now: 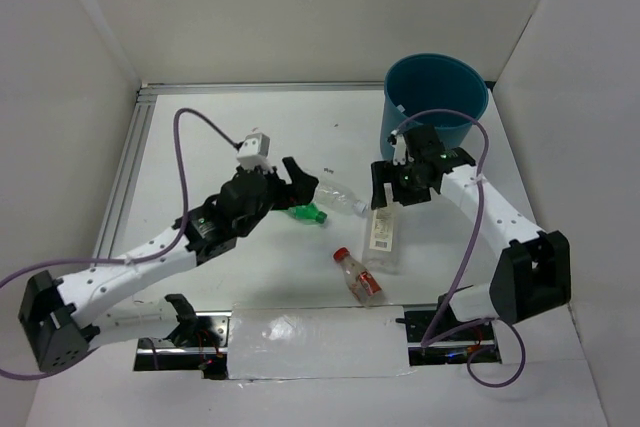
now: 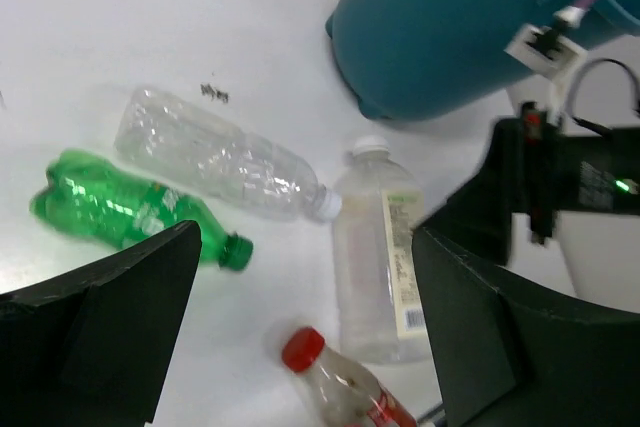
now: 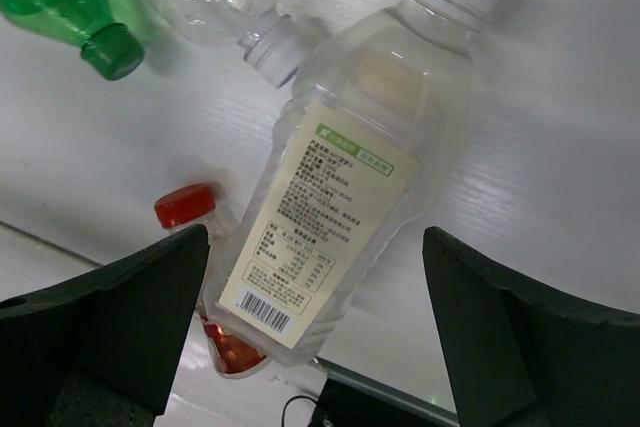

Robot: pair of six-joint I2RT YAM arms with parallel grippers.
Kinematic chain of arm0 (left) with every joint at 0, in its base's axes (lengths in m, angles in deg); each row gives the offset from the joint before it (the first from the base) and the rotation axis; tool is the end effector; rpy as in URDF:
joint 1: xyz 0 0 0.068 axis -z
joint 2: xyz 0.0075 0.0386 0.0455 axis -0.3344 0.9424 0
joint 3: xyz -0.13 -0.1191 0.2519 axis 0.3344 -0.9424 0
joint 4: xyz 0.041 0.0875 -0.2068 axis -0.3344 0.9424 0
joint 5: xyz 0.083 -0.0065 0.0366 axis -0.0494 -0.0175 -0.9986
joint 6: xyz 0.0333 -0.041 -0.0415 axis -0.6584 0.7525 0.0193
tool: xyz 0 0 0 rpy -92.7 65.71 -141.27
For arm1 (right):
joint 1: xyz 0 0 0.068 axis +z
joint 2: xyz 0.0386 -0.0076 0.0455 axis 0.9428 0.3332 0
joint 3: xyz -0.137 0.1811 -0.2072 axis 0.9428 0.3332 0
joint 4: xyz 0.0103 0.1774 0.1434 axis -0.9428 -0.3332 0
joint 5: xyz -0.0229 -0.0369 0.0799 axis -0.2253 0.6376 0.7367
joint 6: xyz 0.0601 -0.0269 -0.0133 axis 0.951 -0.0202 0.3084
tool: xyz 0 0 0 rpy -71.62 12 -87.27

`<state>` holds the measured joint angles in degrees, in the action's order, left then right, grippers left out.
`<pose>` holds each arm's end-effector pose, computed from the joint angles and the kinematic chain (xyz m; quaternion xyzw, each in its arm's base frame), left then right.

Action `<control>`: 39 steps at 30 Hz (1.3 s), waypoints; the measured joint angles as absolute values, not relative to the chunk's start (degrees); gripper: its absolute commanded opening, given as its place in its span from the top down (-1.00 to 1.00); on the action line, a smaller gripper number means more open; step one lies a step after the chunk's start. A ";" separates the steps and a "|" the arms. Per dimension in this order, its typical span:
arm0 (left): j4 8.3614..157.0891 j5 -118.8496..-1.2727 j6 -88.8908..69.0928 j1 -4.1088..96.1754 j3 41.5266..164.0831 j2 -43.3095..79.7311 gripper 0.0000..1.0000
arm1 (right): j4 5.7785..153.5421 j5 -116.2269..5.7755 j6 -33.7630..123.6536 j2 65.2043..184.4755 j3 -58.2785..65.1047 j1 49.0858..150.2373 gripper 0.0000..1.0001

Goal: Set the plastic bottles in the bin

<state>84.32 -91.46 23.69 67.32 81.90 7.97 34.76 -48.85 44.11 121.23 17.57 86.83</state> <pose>0.1712 -0.1574 0.3649 -0.1067 0.7714 -0.3319 0.5323 0.2199 0.0778 0.2952 -0.1164 0.9554 0.1632 0.2169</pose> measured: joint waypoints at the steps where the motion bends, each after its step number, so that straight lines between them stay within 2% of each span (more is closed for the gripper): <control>1: 85.45 -92.40 24.48 68.33 79.98 5.13 -0.98 | 34.87 -49.74 45.03 122.04 17.64 87.31 -0.89; 8: 92.66 -98.34 33.11 74.49 69.88 -8.14 -0.98 | 40.44 -58.16 50.73 126.50 19.56 90.94 -0.89; 13: 98.74 -100.79 39.84 78.14 66.30 -9.47 -0.98 | 43.70 -63.45 52.35 130.28 22.23 96.51 -0.81; 16: 101.01 -101.32 43.82 79.56 65.68 -9.36 -0.98 | 45.08 -66.66 52.94 131.59 22.40 99.42 -0.58; 17: 101.36 -101.45 45.22 79.87 65.62 -9.27 -0.98 | 45.49 -67.23 53.27 131.68 22.40 100.10 -0.33; 25: 101.52 -101.62 51.03 80.24 65.51 -4.82 -0.98 | 45.08 -68.04 49.73 131.98 21.18 103.37 0.74; 32: 102.33 -101.18 55.58 80.18 67.56 3.53 -0.98 | 43.72 -60.56 38.10 125.86 17.01 102.74 0.81; 39: 104.71 -98.23 61.98 75.87 79.17 14.97 -0.98 | 43.18 -43.10 24.63 119.57 -0.02 97.95 0.94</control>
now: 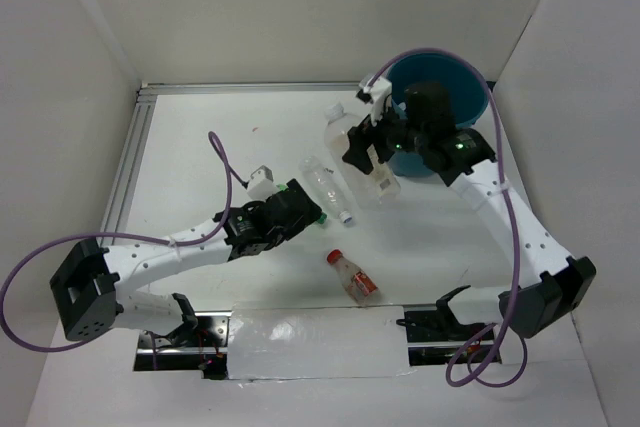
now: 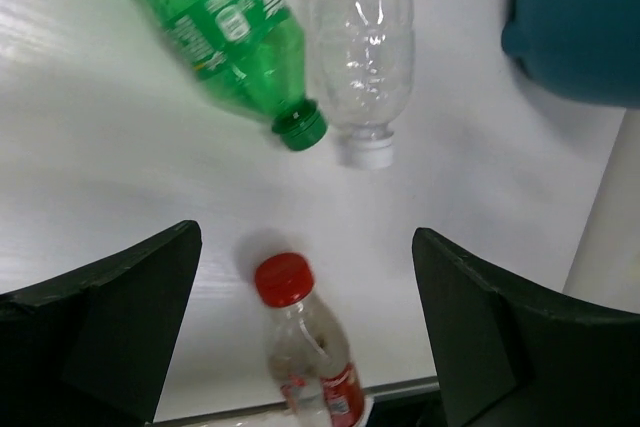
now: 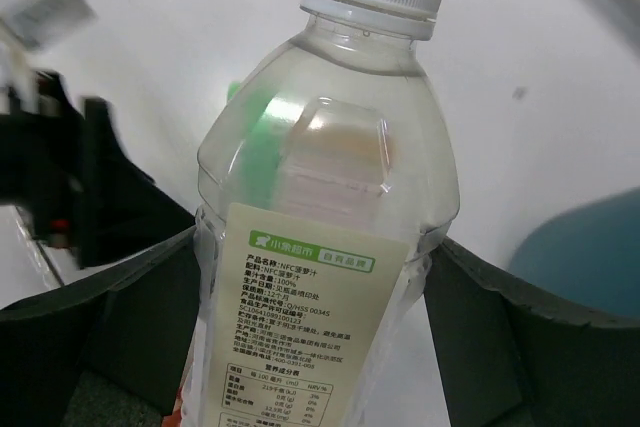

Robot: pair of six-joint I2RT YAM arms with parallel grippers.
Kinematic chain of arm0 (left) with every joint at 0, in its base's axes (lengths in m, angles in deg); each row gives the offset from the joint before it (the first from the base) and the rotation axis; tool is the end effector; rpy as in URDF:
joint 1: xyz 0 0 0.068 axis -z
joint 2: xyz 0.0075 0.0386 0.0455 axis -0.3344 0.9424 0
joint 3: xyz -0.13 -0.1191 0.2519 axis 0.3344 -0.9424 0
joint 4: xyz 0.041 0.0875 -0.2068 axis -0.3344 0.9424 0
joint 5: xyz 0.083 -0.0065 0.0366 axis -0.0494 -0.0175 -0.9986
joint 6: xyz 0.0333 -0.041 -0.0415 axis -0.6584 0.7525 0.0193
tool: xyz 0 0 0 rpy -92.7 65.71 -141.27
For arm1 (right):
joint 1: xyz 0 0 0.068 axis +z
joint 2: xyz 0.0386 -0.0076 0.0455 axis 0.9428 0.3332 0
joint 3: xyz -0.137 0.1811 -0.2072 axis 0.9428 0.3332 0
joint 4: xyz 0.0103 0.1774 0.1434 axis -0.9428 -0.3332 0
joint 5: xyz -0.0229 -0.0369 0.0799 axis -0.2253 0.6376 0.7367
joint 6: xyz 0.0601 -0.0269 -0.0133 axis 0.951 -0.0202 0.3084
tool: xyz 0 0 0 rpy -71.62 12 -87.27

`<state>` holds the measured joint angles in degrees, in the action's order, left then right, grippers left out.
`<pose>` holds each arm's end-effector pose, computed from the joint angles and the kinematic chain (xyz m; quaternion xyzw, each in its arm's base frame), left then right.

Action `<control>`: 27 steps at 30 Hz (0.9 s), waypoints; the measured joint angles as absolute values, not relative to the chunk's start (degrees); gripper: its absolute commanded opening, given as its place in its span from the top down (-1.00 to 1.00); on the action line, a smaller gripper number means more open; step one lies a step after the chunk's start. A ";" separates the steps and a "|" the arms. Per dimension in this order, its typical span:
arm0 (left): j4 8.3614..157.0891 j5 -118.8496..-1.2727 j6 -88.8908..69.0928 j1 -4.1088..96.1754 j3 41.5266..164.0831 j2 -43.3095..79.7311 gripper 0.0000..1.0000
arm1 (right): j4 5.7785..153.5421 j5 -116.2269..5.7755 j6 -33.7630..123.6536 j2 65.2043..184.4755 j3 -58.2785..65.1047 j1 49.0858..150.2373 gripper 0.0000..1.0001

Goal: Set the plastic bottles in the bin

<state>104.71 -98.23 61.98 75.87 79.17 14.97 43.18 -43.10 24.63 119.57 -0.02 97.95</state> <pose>0.1505 -0.1777 0.2870 -0.3071 0.8391 -0.2765 0.3537 0.2185 0.1337 0.4065 -0.3795 0.7861 0.2065 0.4421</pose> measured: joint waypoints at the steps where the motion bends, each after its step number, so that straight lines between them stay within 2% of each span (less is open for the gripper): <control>1: 105.10 -98.06 62.88 75.13 81.16 16.63 -0.98 | 43.48 -40.80 23.48 118.76 -2.12 96.95 0.94; 8: 113.82 -96.79 67.75 70.38 93.81 24.71 -0.98 | 49.82 -31.56 23.21 117.19 -15.43 86.57 0.91; 13: 116.62 -94.74 69.04 65.12 92.92 25.41 -0.98 | 58.65 -34.97 25.03 118.65 -19.12 78.61 0.88; 16: 117.32 -93.27 68.76 61.68 91.96 27.23 -0.98 | 64.14 -37.20 25.22 121.12 -18.60 73.71 0.73; 21: 117.08 -91.74 67.40 59.67 92.02 31.86 -0.98 | 67.09 -37.30 24.92 127.90 -17.27 66.61 -1.00; 27: 116.14 -90.67 67.03 59.72 95.12 38.44 -0.98 | 64.33 -31.84 24.81 131.48 -15.69 63.49 -1.00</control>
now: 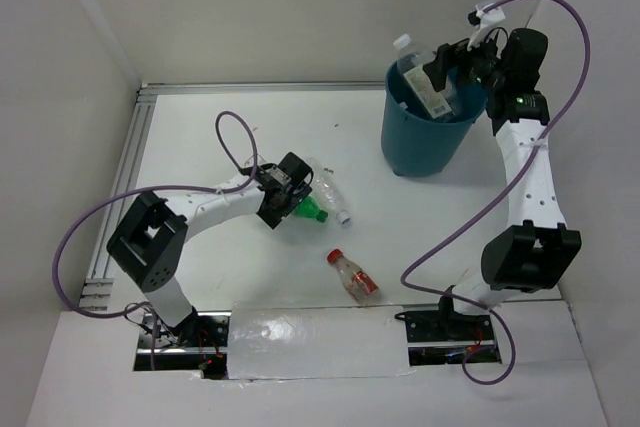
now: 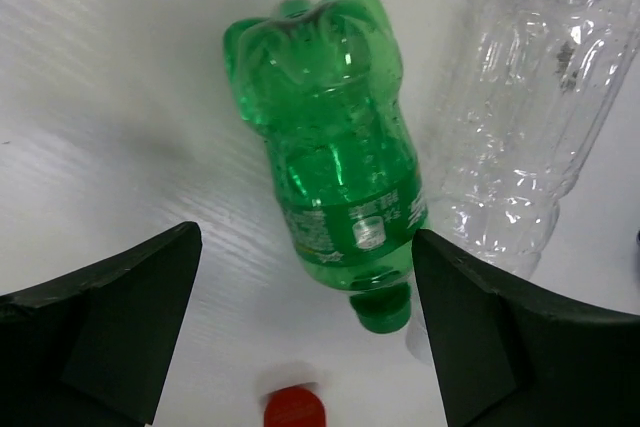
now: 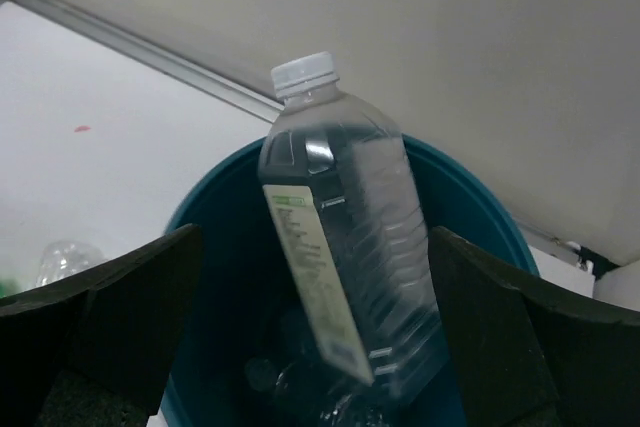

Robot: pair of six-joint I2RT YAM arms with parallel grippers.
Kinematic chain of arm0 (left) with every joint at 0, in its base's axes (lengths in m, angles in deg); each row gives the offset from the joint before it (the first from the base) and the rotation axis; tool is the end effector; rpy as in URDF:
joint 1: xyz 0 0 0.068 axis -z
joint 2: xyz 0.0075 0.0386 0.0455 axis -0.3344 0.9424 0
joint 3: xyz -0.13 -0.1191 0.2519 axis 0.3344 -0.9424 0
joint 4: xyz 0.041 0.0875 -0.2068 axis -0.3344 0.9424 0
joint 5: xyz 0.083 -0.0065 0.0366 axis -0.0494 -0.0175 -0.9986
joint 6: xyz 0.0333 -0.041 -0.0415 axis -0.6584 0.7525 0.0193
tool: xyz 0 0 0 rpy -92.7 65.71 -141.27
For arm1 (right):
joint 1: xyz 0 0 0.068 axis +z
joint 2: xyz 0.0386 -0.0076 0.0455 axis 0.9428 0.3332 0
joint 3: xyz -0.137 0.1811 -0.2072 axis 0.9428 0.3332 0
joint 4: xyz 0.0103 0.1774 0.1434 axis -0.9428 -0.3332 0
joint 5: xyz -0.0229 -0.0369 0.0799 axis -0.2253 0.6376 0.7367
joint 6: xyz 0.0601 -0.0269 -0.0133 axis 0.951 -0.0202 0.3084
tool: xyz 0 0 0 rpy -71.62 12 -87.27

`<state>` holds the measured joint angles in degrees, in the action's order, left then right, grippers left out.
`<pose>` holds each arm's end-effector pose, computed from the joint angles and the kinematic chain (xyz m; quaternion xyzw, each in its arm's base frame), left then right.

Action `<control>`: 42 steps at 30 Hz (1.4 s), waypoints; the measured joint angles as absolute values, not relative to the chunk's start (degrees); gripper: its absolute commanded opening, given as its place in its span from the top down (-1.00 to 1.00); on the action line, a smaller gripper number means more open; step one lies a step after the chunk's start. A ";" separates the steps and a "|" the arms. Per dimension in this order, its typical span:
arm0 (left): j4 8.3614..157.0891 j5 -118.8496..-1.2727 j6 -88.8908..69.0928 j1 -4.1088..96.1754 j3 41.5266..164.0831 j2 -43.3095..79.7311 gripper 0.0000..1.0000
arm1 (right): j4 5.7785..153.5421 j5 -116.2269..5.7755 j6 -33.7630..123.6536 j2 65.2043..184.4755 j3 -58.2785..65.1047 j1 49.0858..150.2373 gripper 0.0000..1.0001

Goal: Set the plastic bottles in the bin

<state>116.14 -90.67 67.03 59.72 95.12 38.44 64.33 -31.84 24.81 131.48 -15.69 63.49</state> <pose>0.2551 -0.1888 0.2453 -0.4321 0.8505 -0.1290 0.2707 0.3280 -0.0127 0.4794 -0.2137 0.7216 0.0893 0.6524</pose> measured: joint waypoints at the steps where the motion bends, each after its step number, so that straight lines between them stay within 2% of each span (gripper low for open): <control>1: 116.12 -90.65 66.99 59.67 96.04 39.34 -0.98 | 63.85 -30.31 24.77 130.98 -15.69 63.16 -1.00; 5: 115.22 -90.47 66.99 59.19 98.34 43.66 -0.98 | 59.83 -22.20 21.99 126.37 -14.38 61.69 -1.00; 8: 114.48 -90.10 66.81 58.97 99.30 46.26 -0.76 | 55.72 -15.32 18.10 120.51 -10.42 61.52 -0.89; 10: 114.96 -89.75 66.22 58.62 101.16 49.41 -0.55 | 52.88 -11.01 15.56 116.68 -7.06 62.22 -0.61; 11: 114.30 -89.53 65.81 58.54 101.57 49.78 -0.31 | 51.46 -9.26 14.67 115.11 -5.53 62.63 -0.49; 13: 113.45 -89.10 65.68 58.45 102.01 50.37 0.00 | 48.75 -6.68 13.03 113.12 -3.17 63.55 -0.27; 14: 113.23 -88.99 65.17 58.45 101.99 50.35 0.16 | 47.57 -5.63 12.20 112.64 -2.23 64.08 -0.08; 15: 112.90 -88.88 64.41 58.43 101.83 50.24 0.54 | 46.74 -4.91 11.30 112.36 -1.46 64.53 0.03; 16: 112.34 -88.86 63.93 58.45 101.48 50.05 0.66 | 45.73 -4.41 10.54 112.20 -0.63 64.99 0.15; 17: 112.03 -89.05 62.75 58.62 101.11 49.54 0.76 | 44.86 -4.08 9.86 112.12 0.13 65.28 0.41; 18: 112.18 -89.62 61.94 59.00 100.46 48.82 0.76 | 43.90 -3.86 9.16 112.07 0.94 65.58 0.55; 20: 114.19 -91.70 59.38 60.64 99.65 46.75 0.83 | 42.32 -3.89 7.69 111.68 2.91 65.78 0.68; 21: 115.48 -93.23 57.85 62.14 99.63 45.02 0.83 | 41.95 -4.04 7.19 111.05 4.39 65.74 0.83; 23: 116.18 -95.55 54.73 65.25 99.65 40.67 0.88 | 41.82 -4.45 6.36 109.17 7.91 65.15 0.98; 24: 115.68 -96.70 52.61 66.76 99.80 37.83 0.94 | 41.93 -4.76 5.99 107.40 10.54 64.53 1.00; 28: 107.72 -97.64 42.97 69.92 103.91 29.63 0.92 | 40.57 -5.33 2.08 100.27 17.84 61.54 1.00; 29: 104.55 -97.60 40.65 69.75 106.05 29.08 0.92 | 39.85 -5.31 0.61 98.81 18.95 61.13 0.89; 32: 95.16 -96.11 34.97 67.98 113.99 31.03 0.89 | 36.97 -5.18 -3.43 95.72 21.88 60.78 0.38; 33: 93.10 -95.35 33.48 67.26 118.14 33.41 0.89 | 35.57 -5.22 -4.92 95.13 22.80 60.73 0.06; 35: 88.73 -93.53 30.64 66.17 128.33 40.14 0.86 | 32.73 -5.48 -7.95 94.72 23.98 60.67 -0.13; 41: 83.64 -87.28 25.44 65.58 160.85 64.78 0.66 | 22.94 -8.10 -20.30 94.78 25.12 61.17 -0.15; 42: 82.61 -86.39 25.04 65.60 164.61 68.32 0.55 | 21.10 -8.78 -22.40 94.85 25.14 61.34 -0.15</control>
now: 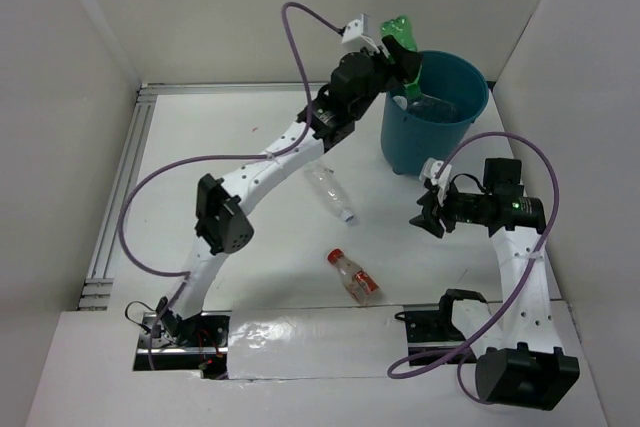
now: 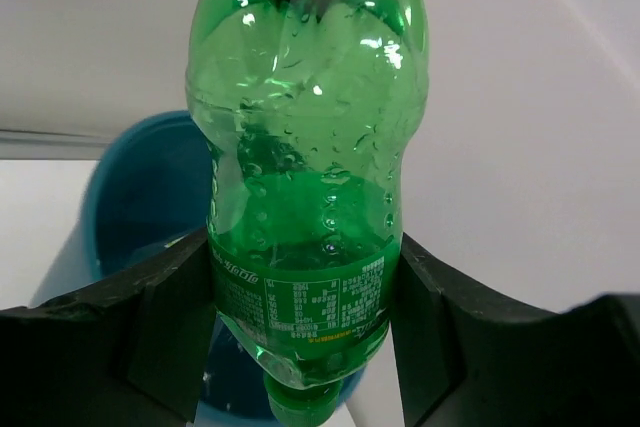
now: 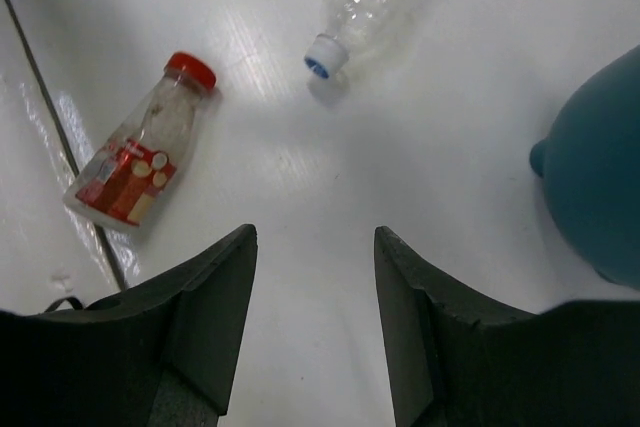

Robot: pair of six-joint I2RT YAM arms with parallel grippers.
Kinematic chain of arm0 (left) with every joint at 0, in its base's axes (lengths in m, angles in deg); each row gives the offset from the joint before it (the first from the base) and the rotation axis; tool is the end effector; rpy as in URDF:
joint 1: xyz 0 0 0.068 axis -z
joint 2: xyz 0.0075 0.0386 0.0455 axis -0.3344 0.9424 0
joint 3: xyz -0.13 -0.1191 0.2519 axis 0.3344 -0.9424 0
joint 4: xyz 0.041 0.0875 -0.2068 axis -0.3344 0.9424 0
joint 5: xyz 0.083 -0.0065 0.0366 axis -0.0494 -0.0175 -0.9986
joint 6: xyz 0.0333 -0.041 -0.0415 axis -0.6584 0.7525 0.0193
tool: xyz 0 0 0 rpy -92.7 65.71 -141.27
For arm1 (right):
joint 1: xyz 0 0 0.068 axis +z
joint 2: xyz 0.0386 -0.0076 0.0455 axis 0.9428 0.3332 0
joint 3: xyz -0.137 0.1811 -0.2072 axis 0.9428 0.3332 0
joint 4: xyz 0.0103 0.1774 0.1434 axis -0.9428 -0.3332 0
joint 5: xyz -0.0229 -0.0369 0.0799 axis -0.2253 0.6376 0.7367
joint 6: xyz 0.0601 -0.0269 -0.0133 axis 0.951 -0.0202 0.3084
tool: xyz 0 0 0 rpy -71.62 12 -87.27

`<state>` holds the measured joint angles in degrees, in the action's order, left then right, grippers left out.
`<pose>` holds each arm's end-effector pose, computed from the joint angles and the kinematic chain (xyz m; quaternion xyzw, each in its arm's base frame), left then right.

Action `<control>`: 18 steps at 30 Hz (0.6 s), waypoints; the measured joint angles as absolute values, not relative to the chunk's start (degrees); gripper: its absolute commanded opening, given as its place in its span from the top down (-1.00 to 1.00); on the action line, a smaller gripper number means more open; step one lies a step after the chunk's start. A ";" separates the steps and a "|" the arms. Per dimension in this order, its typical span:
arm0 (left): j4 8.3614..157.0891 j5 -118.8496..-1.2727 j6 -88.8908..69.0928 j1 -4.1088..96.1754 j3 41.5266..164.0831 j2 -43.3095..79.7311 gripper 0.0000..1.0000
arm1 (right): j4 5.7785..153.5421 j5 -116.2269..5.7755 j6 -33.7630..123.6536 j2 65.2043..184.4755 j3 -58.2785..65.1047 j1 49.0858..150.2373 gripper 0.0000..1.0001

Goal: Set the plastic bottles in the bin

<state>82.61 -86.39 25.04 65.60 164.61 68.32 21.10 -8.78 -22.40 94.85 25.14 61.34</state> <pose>0.3693 -0.3593 0.4707 -0.1234 0.6299 -0.4803 0.5978 0.1021 0.0274 0.3291 -0.4879 0.7114 0.2096 0.4603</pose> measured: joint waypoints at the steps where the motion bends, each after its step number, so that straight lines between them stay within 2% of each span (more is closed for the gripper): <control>1: 81.93 -85.58 24.89 65.62 166.88 70.90 0.47 | 19.66 -9.31 -24.11 94.94 25.27 61.56 -0.15; 2: 81.10 -84.86 24.74 65.66 167.84 72.80 0.37 | 18.39 -9.87 -25.68 94.96 25.57 61.91 -0.19; 3: 80.34 -84.27 24.61 65.71 168.00 74.33 0.24 | 17.34 -10.33 -26.93 95.00 26.03 62.26 -0.32; 4: 80.08 -83.85 24.50 65.77 168.00 75.40 -0.07 | 16.36 -10.81 -27.76 95.00 26.45 62.70 -0.39; 6: 80.08 -82.80 24.02 65.86 168.00 77.54 -0.35 | 15.37 -11.49 -29.16 95.11 27.02 63.79 -0.55; 7: 80.01 -82.28 23.91 65.88 168.02 78.44 -0.51 | 15.00 -11.69 -29.55 95.20 27.10 64.60 -0.56; 8: 78.65 -81.88 23.71 65.88 168.02 79.09 -0.94 | 14.98 -11.78 -29.99 95.33 27.13 65.37 -0.58; 14: 76.69 -80.07 23.80 65.84 168.67 79.22 -0.99 | 15.57 -12.65 -28.87 97.76 27.13 71.05 -0.70; 18: 76.64 -79.63 23.78 65.84 168.59 78.94 -0.99 | 17.60 -13.77 -25.29 99.22 27.52 76.21 -0.70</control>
